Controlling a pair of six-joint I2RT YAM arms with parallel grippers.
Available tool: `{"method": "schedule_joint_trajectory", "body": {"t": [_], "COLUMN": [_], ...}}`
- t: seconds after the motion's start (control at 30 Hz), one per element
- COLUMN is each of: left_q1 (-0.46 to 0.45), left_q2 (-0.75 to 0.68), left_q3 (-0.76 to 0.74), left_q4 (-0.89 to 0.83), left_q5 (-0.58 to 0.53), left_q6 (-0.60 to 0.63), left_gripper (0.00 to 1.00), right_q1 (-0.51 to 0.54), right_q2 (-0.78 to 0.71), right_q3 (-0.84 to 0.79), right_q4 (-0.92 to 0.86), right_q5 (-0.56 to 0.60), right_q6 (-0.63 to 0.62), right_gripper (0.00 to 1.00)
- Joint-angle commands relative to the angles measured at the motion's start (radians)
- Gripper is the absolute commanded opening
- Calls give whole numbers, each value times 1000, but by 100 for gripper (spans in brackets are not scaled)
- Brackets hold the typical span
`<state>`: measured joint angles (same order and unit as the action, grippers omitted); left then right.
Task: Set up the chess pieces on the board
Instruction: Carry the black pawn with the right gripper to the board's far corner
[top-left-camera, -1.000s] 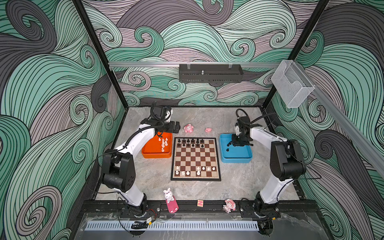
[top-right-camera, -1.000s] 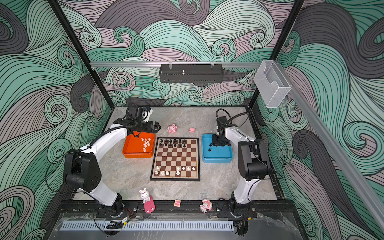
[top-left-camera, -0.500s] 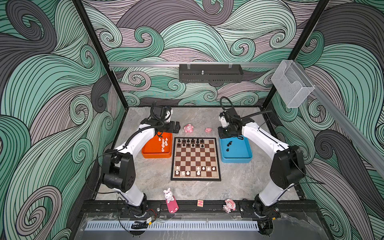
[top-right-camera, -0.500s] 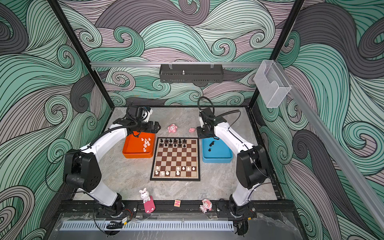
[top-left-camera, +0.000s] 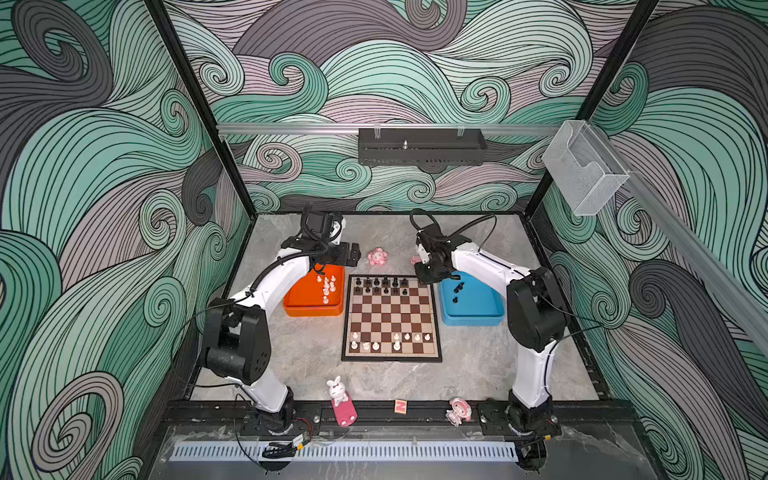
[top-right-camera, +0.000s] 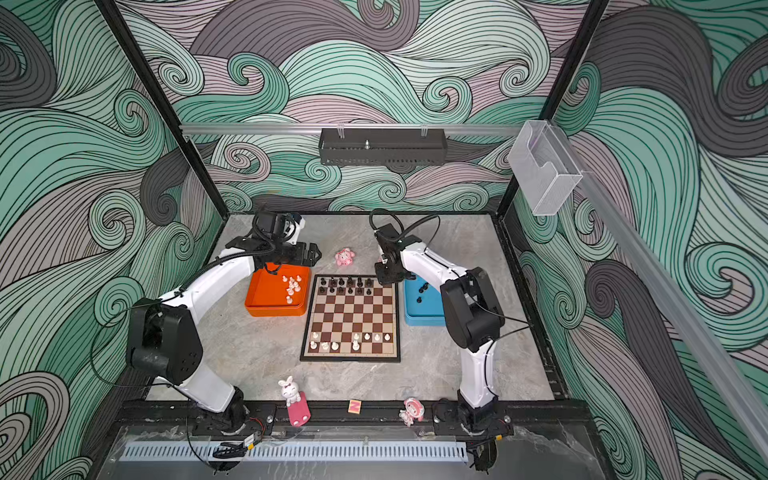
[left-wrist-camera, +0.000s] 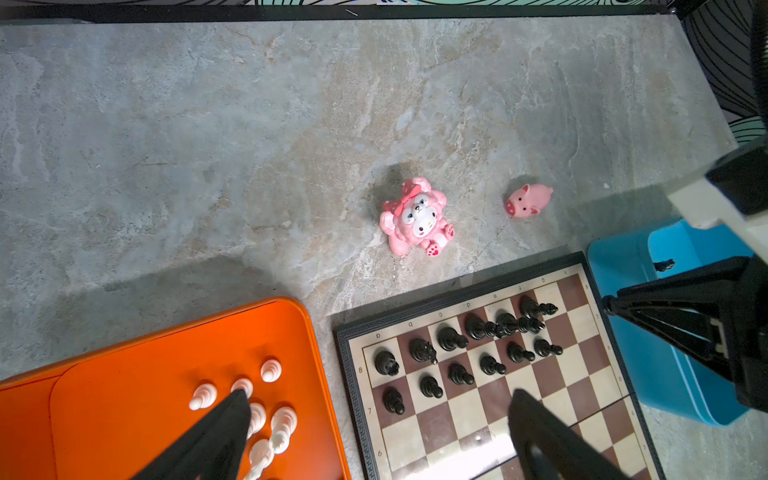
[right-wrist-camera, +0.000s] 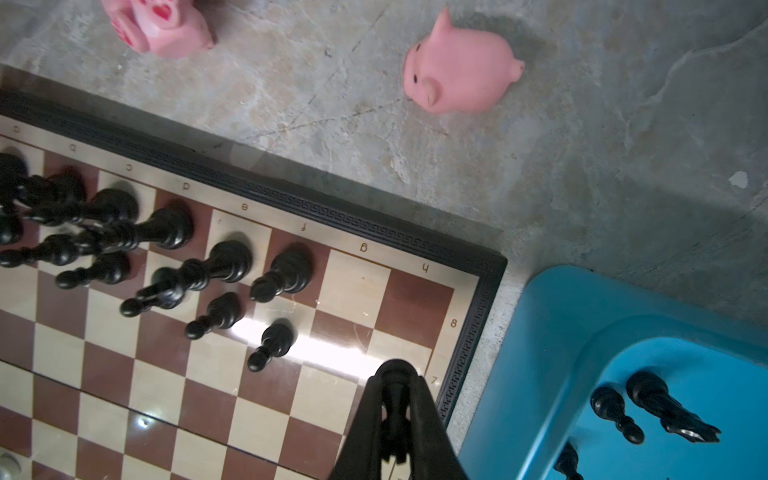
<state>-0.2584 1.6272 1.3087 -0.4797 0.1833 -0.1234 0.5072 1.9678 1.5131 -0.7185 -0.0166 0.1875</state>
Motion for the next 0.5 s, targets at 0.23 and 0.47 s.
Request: {"method": "schedule_joint_trajectory", "body": {"t": [0.23, 0.47], "left_q1": [-8, -8], "left_q2": [-13, -8], "left_q3": [39, 40], "left_q4": [-22, -25], "left_q5": [-7, -11], "left_q6": [8, 10], "left_gripper": [99, 98], "right_q1": [1, -1], "right_q2": [54, 81], "right_q3": [57, 71], "right_q4": [-17, -22], "right_q5": [56, 50], "right_q6": [17, 15], "right_gripper": [13, 13]}}
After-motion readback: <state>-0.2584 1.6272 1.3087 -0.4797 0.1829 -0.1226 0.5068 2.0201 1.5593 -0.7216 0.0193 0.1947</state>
